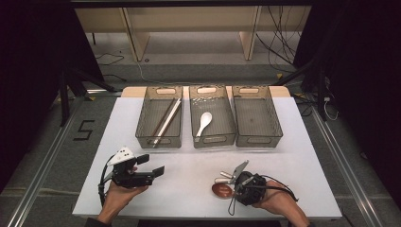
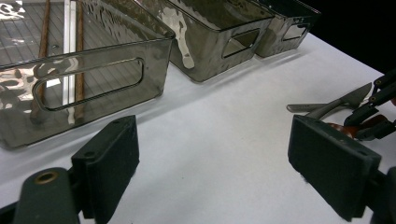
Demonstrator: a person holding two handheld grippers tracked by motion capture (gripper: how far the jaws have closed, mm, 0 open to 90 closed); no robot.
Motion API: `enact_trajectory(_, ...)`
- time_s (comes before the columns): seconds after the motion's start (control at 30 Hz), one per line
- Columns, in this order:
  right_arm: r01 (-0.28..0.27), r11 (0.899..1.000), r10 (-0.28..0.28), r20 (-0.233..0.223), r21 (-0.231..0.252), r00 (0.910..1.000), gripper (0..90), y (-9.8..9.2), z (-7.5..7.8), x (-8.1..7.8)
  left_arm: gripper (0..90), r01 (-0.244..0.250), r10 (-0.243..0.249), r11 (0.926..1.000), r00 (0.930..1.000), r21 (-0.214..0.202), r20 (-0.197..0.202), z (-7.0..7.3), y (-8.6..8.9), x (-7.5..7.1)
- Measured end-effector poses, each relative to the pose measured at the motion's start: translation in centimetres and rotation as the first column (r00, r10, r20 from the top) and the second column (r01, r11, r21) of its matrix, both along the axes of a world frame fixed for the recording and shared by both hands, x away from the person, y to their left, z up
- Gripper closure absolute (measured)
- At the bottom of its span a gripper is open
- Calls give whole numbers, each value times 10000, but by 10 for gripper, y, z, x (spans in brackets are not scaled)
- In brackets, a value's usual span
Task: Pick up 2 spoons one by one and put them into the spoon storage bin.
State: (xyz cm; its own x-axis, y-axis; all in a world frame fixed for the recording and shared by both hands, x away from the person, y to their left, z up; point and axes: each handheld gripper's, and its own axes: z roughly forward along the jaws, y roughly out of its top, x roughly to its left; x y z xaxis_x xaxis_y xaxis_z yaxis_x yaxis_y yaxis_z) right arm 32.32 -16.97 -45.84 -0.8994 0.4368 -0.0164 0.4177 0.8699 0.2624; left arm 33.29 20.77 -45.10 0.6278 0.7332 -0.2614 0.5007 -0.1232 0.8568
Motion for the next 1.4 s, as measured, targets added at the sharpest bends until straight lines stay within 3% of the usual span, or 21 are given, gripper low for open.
enact_trajectory(0.1,-175,9998,175,43,-36,9998,804,2,0,0,161,5,-5,10000,10000,-6,9,0,0,0)
enact_trajectory(0.23,-331,9992,334,170,-218,9993,815,4,0,-3,161,-4,4,10000,10000,6,25,0,0,0)
enact_trajectory(0.37,-344,9994,344,240,4,9991,819,6,3,-4,161,-50,49,10000,10000,36,71,0,0,0)
enact_trajectory(0.4,-583,9983,581,372,28,9976,819,5,5,-4,161,-66,65,10000,9999,41,84,0,0,0)
enact_trajectory(0.47,-470,9987,464,313,202,9984,820,6,10,-6,161,-110,110,9999,9999,40,109,0,0,0)
enact_trajectory(0.6,-371,9975,334,619,607,9975,821,6,22,-5,161,-129,129,9999,9997,2,185,-1,1,0)
enact_trajectory(0.8,15,9861,-202,1113,1661,9936,820,4,36,12,161,-200,205,9997,9992,-133,347,0,3,0)
enact_trajectory(0.97,289,9737,-613,1381,2258,9885,820,8,48,26,161,-306,316,9993,9985,-213,445,0,4,0)
enact_trajectory(1.07,315,9691,-716,1569,2448,9850,820,12,53,35,161,-304,309,9995,9982,-110,515,0,4,0)
enact_trajectory(1.23,503,9592,-1016,1734,2781,9796,820,19,60,49,161,-438,454,9984,9980,-367,438,0,5,0)
enact_trajectory(1.4,623,9486,-1242,1839,3102,9751,820,27,67,63,161,-515,532,9982,9971,-323,546,0,6,0)
